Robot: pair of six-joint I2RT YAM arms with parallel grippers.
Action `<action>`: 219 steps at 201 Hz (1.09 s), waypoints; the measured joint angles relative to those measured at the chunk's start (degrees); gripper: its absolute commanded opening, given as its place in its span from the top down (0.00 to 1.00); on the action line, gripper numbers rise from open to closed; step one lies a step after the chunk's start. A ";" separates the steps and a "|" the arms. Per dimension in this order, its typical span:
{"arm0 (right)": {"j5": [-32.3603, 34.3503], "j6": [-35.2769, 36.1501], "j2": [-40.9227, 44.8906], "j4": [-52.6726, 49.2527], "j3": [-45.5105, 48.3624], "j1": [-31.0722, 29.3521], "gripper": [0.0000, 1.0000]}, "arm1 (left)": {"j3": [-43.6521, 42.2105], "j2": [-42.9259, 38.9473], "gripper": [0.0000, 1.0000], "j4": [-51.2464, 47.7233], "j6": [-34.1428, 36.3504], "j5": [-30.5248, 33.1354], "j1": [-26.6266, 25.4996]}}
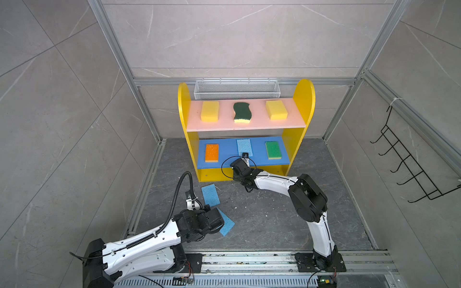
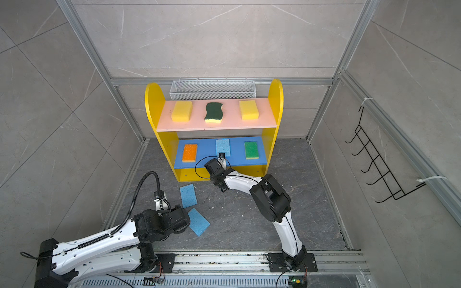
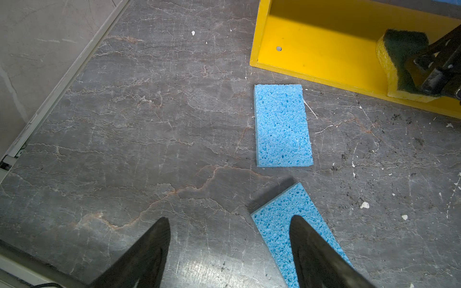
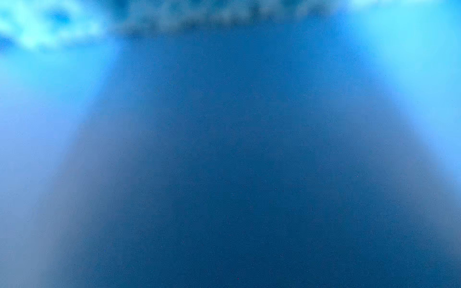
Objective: Place and organize the cleaning sponges onto the shelf
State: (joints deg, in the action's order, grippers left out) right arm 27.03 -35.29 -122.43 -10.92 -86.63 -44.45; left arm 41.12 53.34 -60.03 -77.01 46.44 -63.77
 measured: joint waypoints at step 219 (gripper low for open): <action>-13.70 -2.47 30.73 22.08 47.56 -4.09 0.67 | 1.60 -0.09 0.24 -1.68 -1.90 0.02 -2.97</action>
State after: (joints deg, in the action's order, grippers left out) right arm 13.32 -37.76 -91.70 11.16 -39.07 -48.53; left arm 42.72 53.25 -61.71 -78.91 46.46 -66.74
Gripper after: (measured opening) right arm 0.392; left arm 0.765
